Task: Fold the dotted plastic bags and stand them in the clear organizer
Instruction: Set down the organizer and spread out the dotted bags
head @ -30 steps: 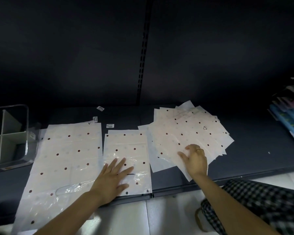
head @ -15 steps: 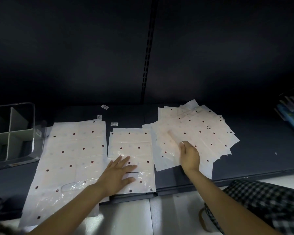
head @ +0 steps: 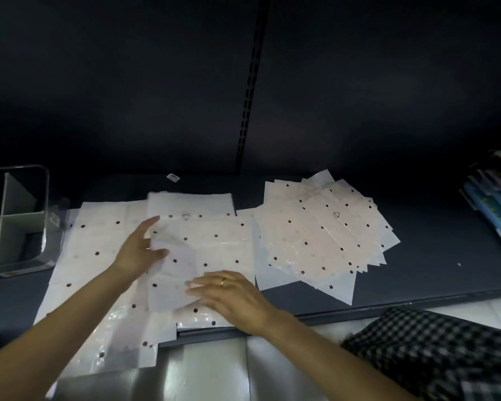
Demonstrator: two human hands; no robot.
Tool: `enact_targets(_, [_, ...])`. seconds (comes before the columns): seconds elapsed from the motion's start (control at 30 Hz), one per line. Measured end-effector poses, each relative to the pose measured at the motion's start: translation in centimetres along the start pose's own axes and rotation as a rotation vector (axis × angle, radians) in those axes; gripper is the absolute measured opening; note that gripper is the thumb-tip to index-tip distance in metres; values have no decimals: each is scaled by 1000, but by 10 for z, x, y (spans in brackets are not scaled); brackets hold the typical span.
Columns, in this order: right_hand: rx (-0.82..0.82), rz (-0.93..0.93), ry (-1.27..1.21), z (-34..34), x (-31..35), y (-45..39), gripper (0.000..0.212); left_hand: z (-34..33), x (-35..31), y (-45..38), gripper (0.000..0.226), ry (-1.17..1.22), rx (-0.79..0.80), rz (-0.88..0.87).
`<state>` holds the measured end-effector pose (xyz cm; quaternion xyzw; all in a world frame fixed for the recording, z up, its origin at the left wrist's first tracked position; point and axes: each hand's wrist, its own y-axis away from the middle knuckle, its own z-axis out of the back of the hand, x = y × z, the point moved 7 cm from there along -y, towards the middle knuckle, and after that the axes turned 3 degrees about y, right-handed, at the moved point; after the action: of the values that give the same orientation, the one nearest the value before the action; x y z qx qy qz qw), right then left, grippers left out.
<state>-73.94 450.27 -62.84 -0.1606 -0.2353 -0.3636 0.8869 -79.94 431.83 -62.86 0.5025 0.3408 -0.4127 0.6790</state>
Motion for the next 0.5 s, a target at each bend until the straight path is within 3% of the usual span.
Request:
enact_targets(0.07, [0,-117,23,7,-20,2,43,19,3,-4,52,-159,-129,-88])
enact_targets(0.17, [-150,-494,18,38,-82,20,58,52,13,-9,36,-345,-296,-141])
enact_targets(0.3, [-222,-938,216,82,-164,76,67,95,39,-10,35,-511,-389,-139])
enact_targets(0.4, [-169,-1140,227,99,-199,114,56,115,59,-15,34,-633,-369,-163])
enact_targets(0.5, [-148,-1146,294,109,-208,124,36,126,76,-22,30,-708,-336,-153])
